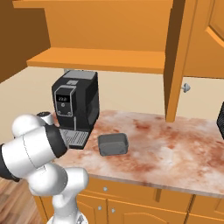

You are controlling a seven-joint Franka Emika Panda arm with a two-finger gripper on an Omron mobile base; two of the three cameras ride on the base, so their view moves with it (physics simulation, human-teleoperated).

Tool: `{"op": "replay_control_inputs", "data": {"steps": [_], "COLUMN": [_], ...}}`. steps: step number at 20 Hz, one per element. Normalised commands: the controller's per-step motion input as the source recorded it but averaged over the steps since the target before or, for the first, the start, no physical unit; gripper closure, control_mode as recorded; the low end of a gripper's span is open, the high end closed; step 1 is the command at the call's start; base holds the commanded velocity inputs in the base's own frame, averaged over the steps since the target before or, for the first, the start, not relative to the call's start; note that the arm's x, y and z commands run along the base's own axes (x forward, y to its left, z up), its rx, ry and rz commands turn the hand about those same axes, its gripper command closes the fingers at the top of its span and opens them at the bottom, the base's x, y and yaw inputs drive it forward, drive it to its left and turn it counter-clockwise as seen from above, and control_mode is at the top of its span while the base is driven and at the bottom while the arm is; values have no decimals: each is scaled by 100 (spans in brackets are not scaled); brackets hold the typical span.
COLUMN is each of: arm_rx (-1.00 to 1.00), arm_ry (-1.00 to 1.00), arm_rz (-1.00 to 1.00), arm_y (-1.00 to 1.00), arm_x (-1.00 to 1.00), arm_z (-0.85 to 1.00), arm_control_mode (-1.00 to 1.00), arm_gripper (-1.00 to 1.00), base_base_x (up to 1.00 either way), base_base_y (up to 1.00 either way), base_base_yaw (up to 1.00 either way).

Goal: Retrieve the tupperware from the cabinet, then place the raw meat into the tupperware to avoid contamination.

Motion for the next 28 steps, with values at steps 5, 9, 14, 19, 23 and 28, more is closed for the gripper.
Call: {"op": "replay_control_inputs", "data": {"steps": [5,9,14,19,23,28], "arm_rx": [-1,-1,0,0,-2,-3], "arm_ry": [0,-1,0,-7,-11,-4], "arm_rz": [-6,-9,-10,-7,-8,-14], "arm_y": [-16,-39,-48,-36,-30,-64], "arm_x": [-16,-13,-9,-14,-19,-13], "arm_z": [29,37,44,52,52,35], "arm_control_mode": [-100,-100,-100,-100,-100,-100], "arm_gripper": [100,100,100,100,100,100], "base_base_x": [0,0,0,0,0,0], "base_base_y": [0,0,0,0,0,0], "base_base_yaw": [0,0,0,0,0,0]}}
